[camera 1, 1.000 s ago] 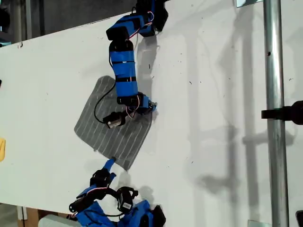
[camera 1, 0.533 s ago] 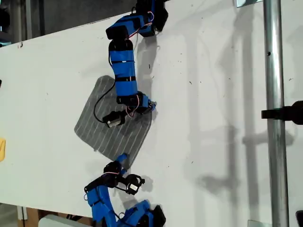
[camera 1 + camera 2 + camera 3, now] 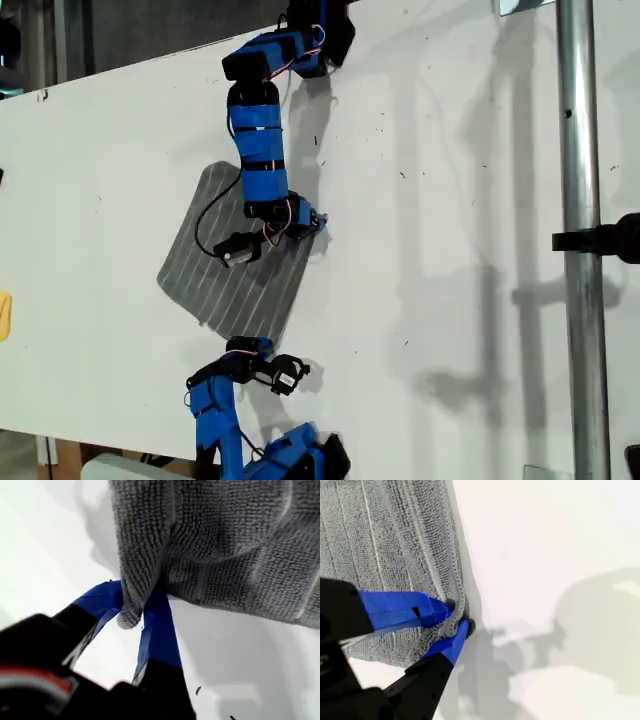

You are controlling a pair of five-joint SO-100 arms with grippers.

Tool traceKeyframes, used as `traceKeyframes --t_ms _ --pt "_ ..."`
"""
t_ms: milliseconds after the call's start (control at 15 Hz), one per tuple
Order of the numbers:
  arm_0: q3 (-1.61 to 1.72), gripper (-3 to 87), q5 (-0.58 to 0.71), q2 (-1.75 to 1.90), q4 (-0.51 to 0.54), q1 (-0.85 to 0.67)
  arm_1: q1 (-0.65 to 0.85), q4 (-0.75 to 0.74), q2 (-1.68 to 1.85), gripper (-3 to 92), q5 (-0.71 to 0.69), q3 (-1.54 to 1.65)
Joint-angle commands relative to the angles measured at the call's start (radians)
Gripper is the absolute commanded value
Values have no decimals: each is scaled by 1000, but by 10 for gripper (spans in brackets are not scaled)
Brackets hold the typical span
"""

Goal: Grasp corners of a towel and fold twice.

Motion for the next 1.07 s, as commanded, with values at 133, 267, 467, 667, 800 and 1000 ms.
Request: traceKeyframes --t_ms 133,267,467,667,800,1000 --pt "-52 -28 -84 216 71 129 -12 0 138 -2 9 23" --pt "-89 -28 -187 259 100 253 -37 -2 232 -2 26 84" --pt "-124 -28 -417 253 89 529 -169 18 354 -2 104 132" --pt "-124 -28 -696 238 52 799 -380 12 327 -2 215 75" --pt "-144 -29 -847 242 60 934 -480 20 293 -2 276 9" --pt "-201 -29 -822 233 78 937 -434 52 357 -2 282 46"
